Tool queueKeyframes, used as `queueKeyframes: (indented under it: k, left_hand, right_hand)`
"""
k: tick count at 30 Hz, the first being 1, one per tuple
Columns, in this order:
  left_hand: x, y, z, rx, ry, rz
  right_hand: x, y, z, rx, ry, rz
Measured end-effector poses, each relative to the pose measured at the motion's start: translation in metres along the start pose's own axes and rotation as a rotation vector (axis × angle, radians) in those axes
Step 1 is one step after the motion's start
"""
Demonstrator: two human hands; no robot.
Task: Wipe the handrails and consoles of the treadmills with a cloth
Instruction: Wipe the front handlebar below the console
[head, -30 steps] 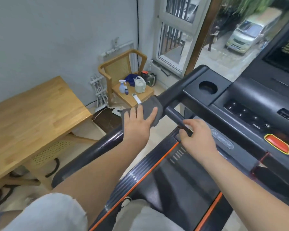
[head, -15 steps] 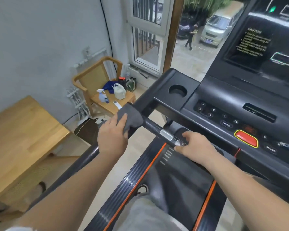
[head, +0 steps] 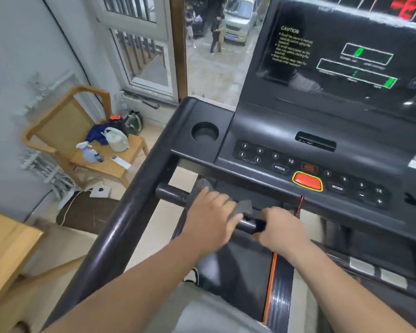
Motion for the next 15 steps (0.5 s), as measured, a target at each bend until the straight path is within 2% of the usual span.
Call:
queueKeyframes:
  k: [3, 6, 9, 11, 14, 15]
  left_hand:
    - [0.028, 0.019, 0.010, -0.077, 0.202, -0.051]
    - [-0.013, 0.006, 0.007, -0.087, 0.277, 0.009]
    - [-0.085, -0.026, -0.010, -0.083, 0.194, 0.123]
    - [-0.104, -0.038, -0.014, -0.094, 0.082, 0.183]
    - [-0.054, -0.027, 0.006, -0.079, -0.184, 0.183]
    - [-0.027, -0.016, 0.012, -0.096, -0.192, 0.162]
  right_hand:
    - [0.005, -0.001, 0.005, -0.001, 0.033, 0.036]
    - [0.005, -0.003, 0.005, 0.000, 0.083, 0.075]
    - [0.004, -0.003, 0.007, -0.026, 0.115, 0.118]
    - [0.006, -0.003, 0.010, -0.038, 0.128, 0.149]
    - [0.009, -0.003, 0.012, -0.063, 0.148, 0.201]
    - [0.011, -0.001, 0.013, -0.060, 0.158, 0.222]
Point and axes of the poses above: each hand's wrist, its own z-axis towards the middle knuckle, its own y-axis out of the palm, x = y × z, the point moved 1 cm from there along z, towards the middle knuckle, and after that the axes turned 4 degrees about -x, right-handed, at the moved point
